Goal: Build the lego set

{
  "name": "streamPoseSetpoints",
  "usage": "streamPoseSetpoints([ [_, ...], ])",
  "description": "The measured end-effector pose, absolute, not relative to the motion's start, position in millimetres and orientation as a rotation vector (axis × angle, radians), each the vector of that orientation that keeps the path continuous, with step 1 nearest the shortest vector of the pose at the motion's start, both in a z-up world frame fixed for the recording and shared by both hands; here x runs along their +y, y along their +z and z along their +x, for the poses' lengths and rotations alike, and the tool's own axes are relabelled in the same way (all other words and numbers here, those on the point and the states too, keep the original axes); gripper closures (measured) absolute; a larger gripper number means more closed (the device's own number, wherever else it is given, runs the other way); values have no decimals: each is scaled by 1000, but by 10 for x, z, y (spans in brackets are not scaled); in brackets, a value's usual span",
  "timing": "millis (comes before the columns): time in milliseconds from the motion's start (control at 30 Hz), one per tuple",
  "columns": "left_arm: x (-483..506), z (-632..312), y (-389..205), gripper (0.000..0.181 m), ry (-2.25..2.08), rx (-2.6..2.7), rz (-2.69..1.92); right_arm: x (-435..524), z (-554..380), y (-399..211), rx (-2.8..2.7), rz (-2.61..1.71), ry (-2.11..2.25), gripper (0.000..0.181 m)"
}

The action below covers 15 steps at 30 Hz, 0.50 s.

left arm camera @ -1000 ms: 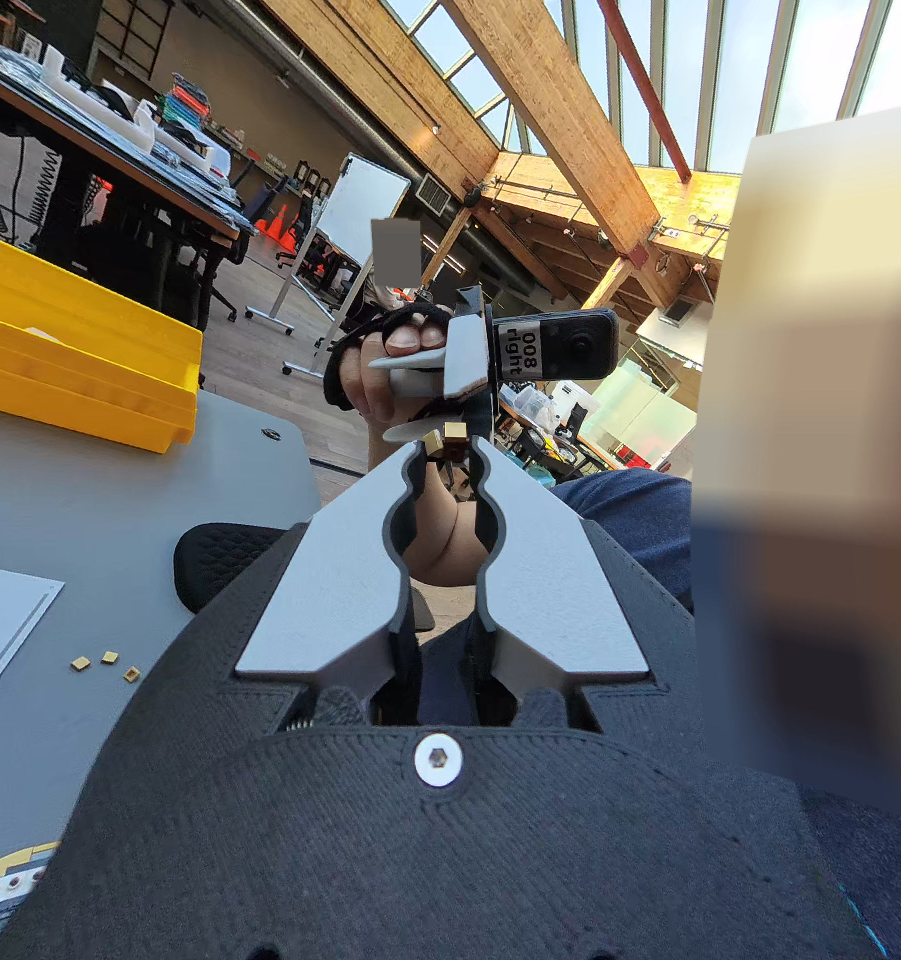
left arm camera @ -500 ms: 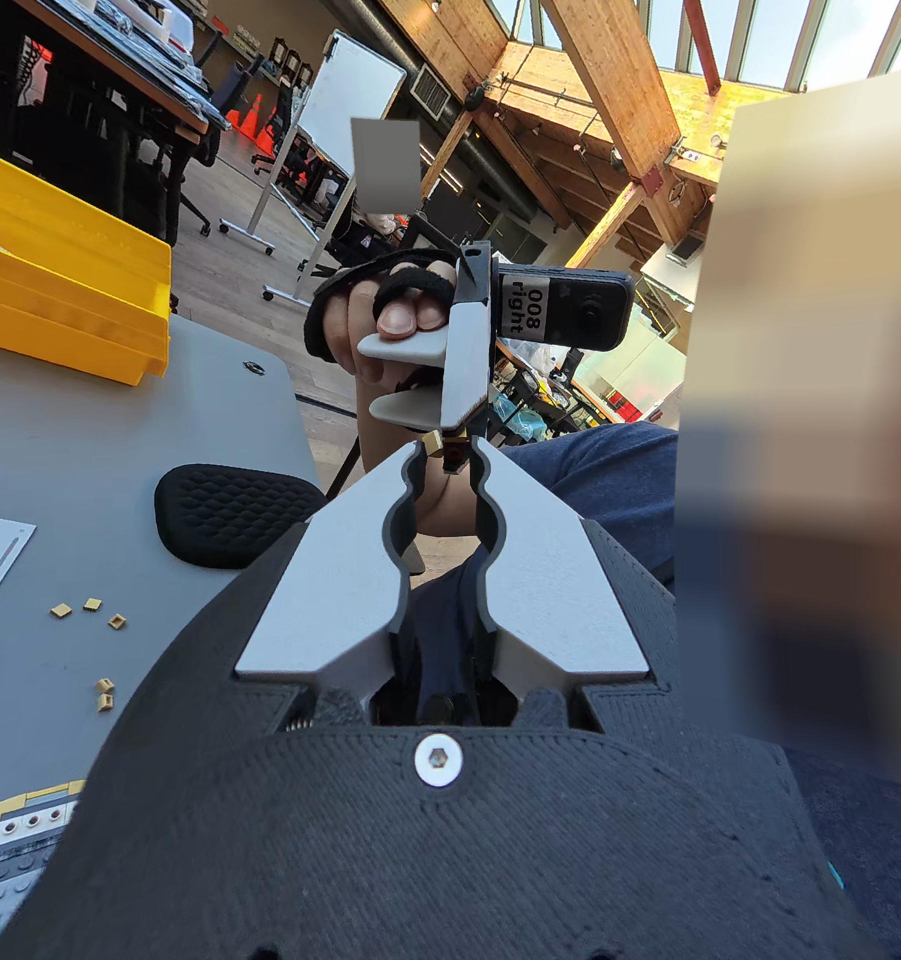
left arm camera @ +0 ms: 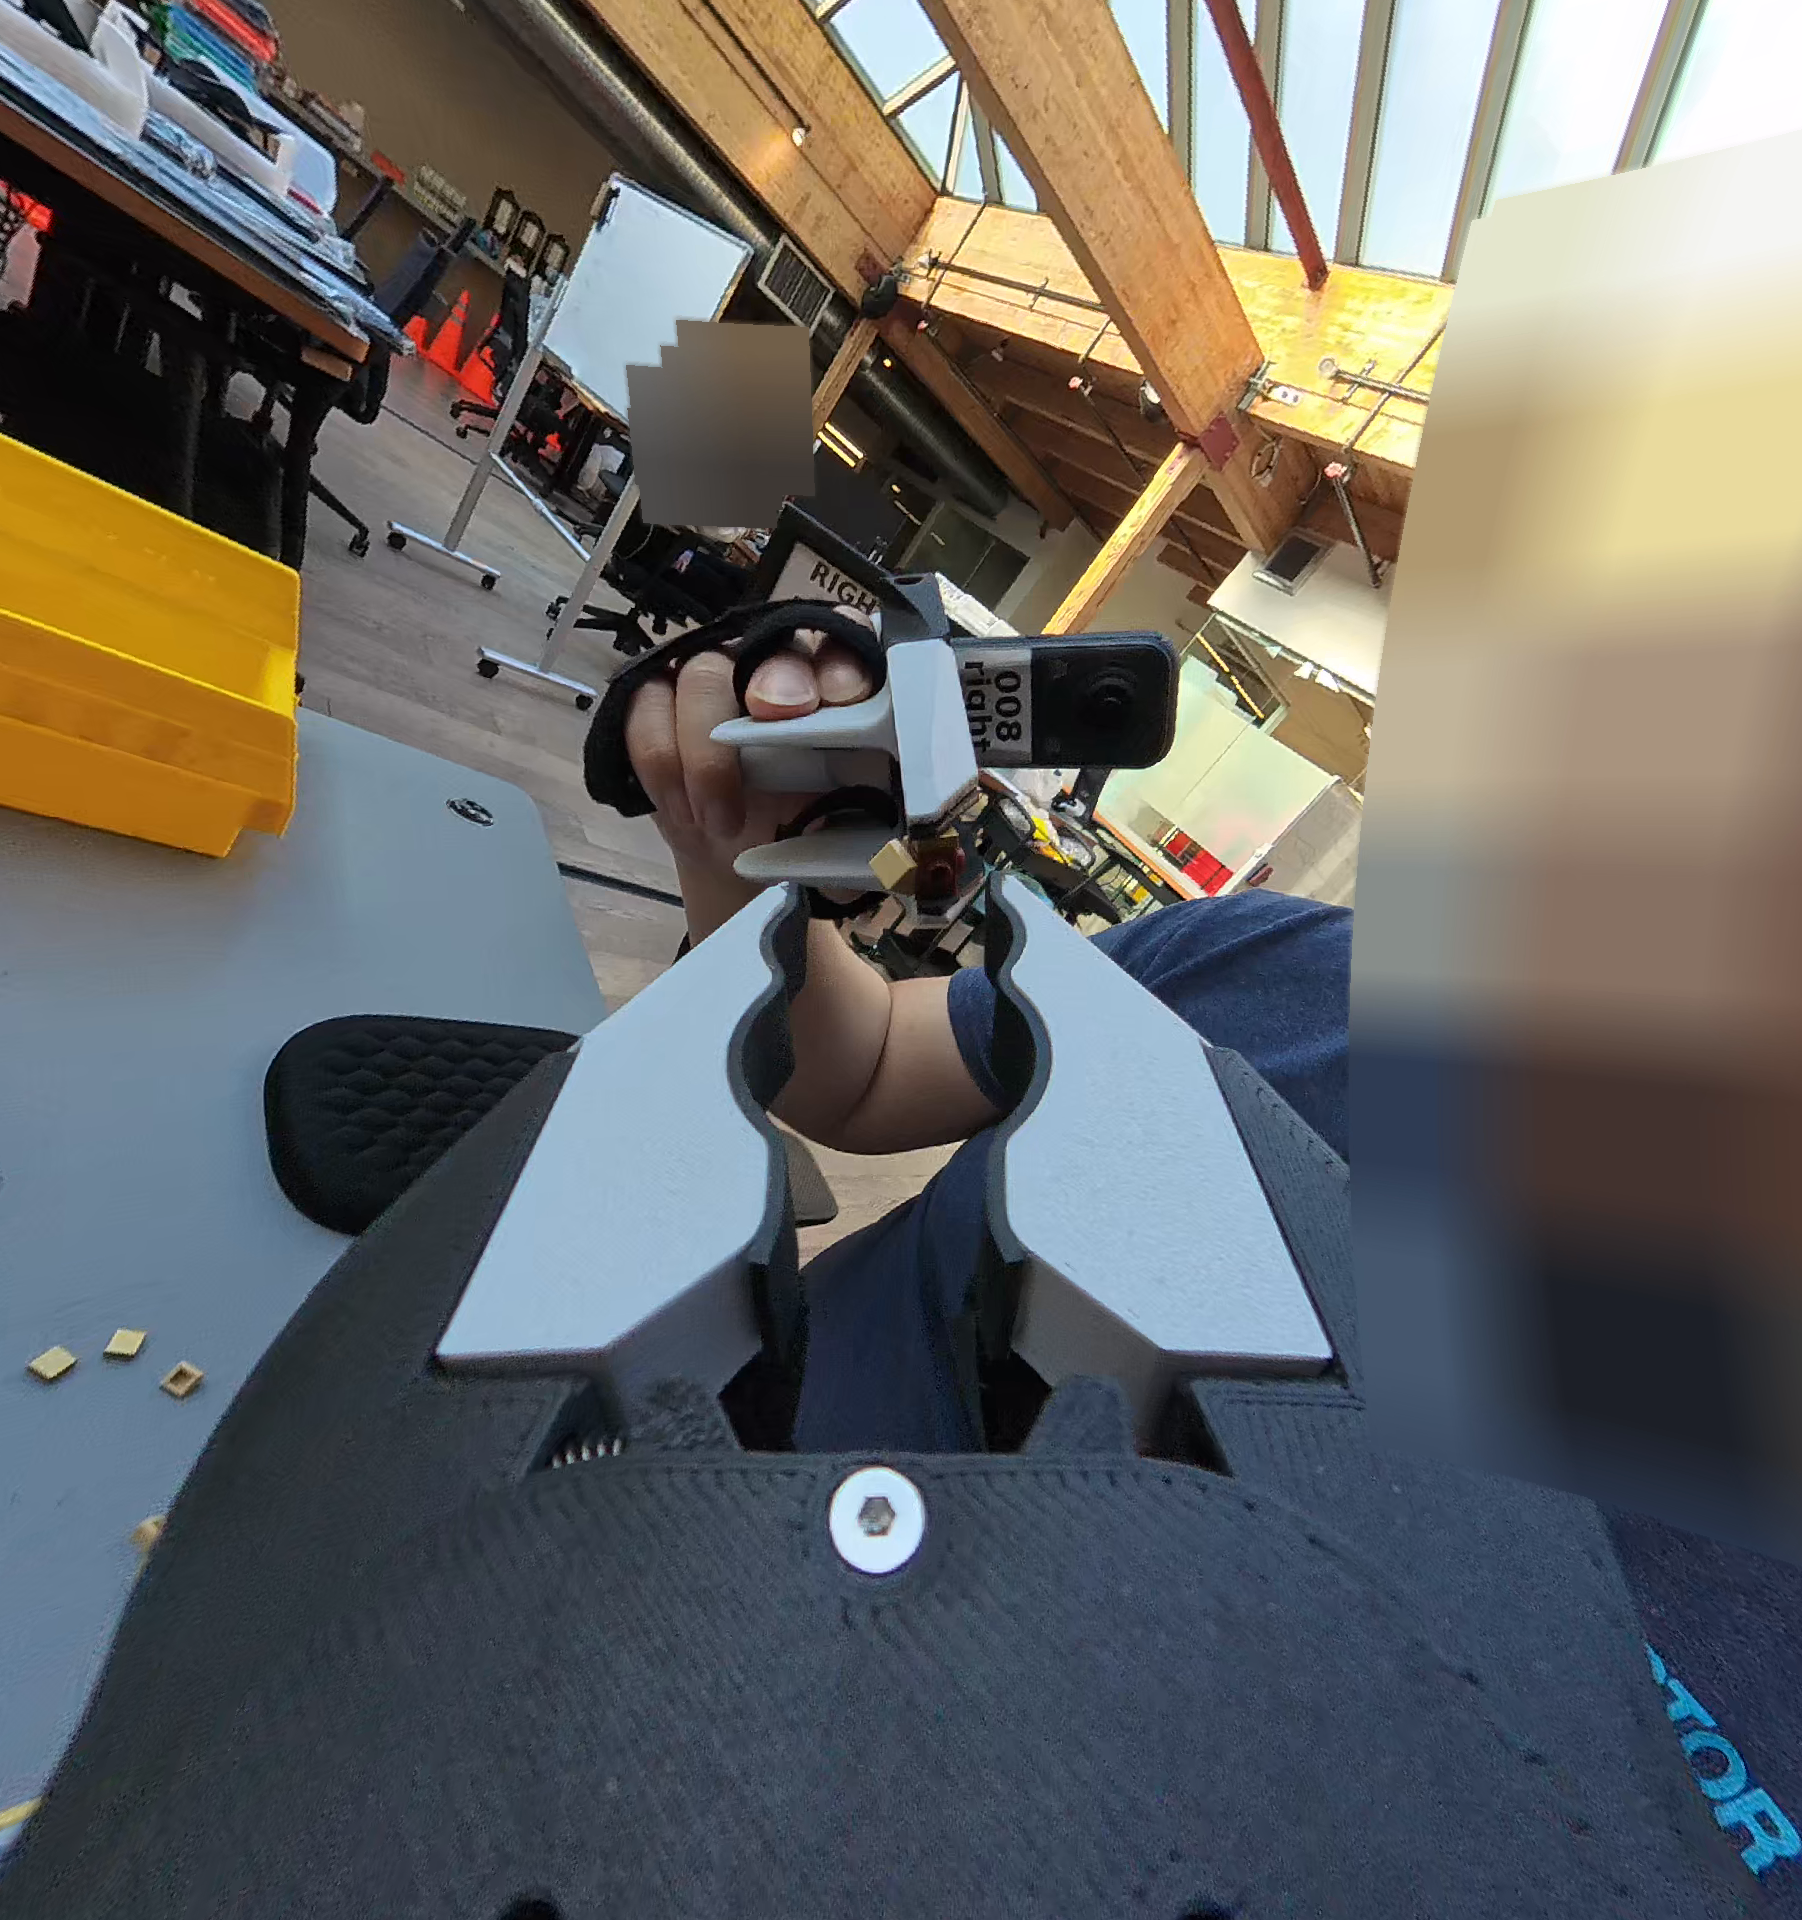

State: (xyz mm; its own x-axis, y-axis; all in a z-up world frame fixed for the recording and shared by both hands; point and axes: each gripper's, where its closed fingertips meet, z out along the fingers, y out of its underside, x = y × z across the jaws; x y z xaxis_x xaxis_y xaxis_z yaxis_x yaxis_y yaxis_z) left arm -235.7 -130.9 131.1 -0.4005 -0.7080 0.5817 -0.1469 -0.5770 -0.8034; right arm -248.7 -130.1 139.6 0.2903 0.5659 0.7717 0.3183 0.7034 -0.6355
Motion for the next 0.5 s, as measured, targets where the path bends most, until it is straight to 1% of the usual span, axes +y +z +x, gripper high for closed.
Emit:
streamPoseSetpoints([
  [100, -1335, -2304, 1357, 164, -2089, 1152, -1363, -1289, -2484, 1359, -1307, -827, 177, 168],
  [200, -1309, -2246, 1302, 165, -2062, 1149, -1386, -1247, -2463, 1310, -1305, -830, 135, 170],
  [267, -1230, -2221, 1222, 165, -1949, 1154, -1442, -1169, -2434, 1238, -1306, -868, 84, 168],
  [367, -1068, -2205, 1120, 165, -1748, 1120, -1524, -1035, -2371, 1173, -1291, -914, -90, 163],
  [500, -948, -2195, 1033, 165, -1569, 1092, -1592, -931, -2348, 1095, -1322, -974, -298, 163],
])
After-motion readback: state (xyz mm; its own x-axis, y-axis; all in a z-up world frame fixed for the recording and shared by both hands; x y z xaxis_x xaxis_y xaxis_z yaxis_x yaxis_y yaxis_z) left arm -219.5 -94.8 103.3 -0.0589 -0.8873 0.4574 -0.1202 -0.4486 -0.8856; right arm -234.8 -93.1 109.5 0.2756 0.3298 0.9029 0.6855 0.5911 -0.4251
